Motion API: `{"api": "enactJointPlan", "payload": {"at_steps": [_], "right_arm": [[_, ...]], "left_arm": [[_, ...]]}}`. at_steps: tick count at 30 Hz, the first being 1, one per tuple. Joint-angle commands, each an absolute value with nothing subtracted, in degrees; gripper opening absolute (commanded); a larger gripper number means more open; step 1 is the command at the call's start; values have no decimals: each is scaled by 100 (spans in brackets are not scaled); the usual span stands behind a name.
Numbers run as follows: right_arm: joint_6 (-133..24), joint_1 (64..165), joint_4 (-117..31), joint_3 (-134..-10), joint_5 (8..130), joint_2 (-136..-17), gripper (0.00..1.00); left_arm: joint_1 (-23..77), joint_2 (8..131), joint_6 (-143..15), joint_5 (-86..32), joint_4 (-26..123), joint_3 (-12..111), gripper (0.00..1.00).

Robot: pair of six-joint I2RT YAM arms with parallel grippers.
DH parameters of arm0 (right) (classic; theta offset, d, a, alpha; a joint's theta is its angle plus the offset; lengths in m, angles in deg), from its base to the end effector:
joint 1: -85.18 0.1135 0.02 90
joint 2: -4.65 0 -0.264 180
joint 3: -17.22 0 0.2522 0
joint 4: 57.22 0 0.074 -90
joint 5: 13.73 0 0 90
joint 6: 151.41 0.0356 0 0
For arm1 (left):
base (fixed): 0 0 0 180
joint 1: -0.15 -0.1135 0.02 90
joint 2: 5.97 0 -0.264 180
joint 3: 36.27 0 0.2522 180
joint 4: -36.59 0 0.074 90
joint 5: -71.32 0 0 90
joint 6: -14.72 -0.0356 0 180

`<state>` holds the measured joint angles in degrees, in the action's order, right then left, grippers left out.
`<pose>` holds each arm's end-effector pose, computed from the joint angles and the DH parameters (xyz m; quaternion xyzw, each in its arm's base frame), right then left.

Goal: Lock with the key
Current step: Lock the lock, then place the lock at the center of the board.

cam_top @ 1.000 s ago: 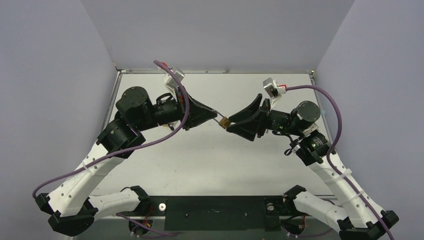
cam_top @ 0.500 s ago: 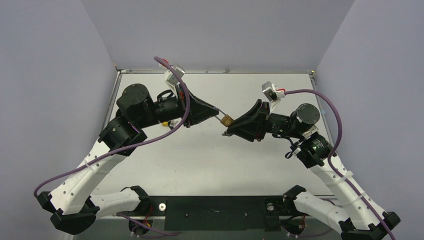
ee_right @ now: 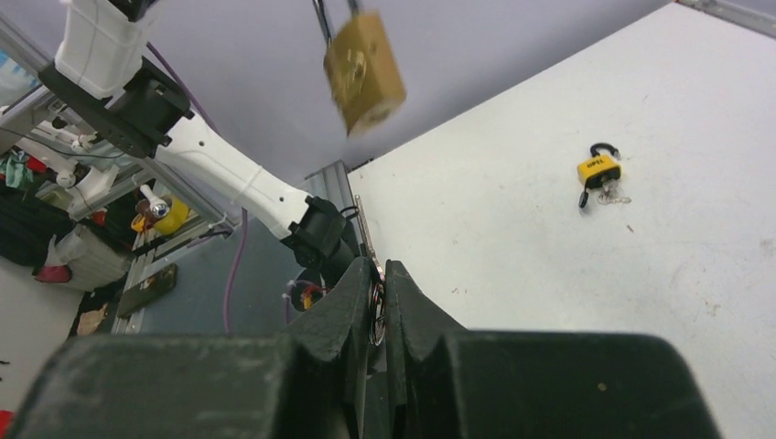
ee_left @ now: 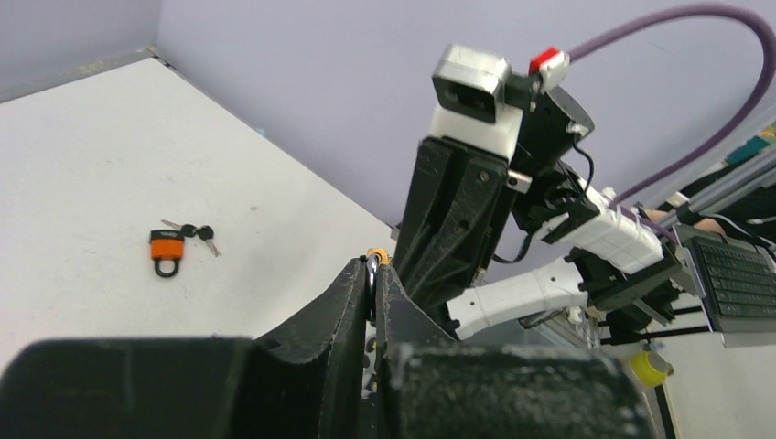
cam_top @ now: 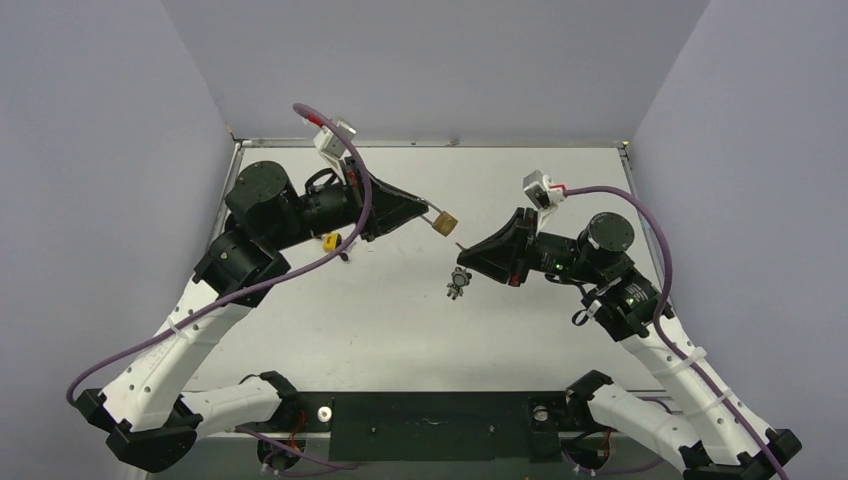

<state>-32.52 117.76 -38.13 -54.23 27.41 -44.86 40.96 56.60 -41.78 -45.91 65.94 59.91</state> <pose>0.1371 0.1194 0.4134 -0.3197 0.6176 0.5821 0.4213 0.1512 -0.1520 0.4953 0.2143 0.6489 -0.5579 0.4710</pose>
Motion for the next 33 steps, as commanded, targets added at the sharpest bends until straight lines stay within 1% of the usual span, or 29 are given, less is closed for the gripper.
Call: {"api": "enactJointPlan", "payload": {"at_steps": [1,4,9,10,12,16,20,24,28,33], "right_arm": [[-3416,11677,-3739,-5134,2991,-4265,0],[-3498,11594,-3463,-4949,3339,-4242,0],[-3423,11427,-3001,-4739,4725,-4454,0],[-3400,11397,-2926,-4758,5095,-4605,0],[-3363,11378,-2696,-4861,5547,-4890,0],[-3176,11391,-2479,-4975,6308,-5435,0],[-3123,11446,-2412,-4990,6728,-6075,0],[-3089,11513,-2674,-4877,6952,-6604,0],[-3003,11598,-2907,-4949,7047,-7105,0],[-3006,11984,-2888,-5157,7560,-7658,0]], "left_arm": [[3690,5540,-4113,-4486,5935,6212,0],[3505,5621,-4001,-4486,5800,6070,0],[3394,5906,-3724,-4430,5360,5237,0],[3396,6028,-3697,-4393,5265,5128,0],[3366,6234,-3582,-4331,5152,4814,0],[3337,6716,-3263,-4316,4474,3985,0],[3352,7385,-2961,-4476,3752,3387,0],[3417,8003,-2818,-4576,3168,2978,0],[3472,8615,-2728,-4713,2867,2780,0],[3508,9316,-2603,-4860,2688,2688,0]]}}
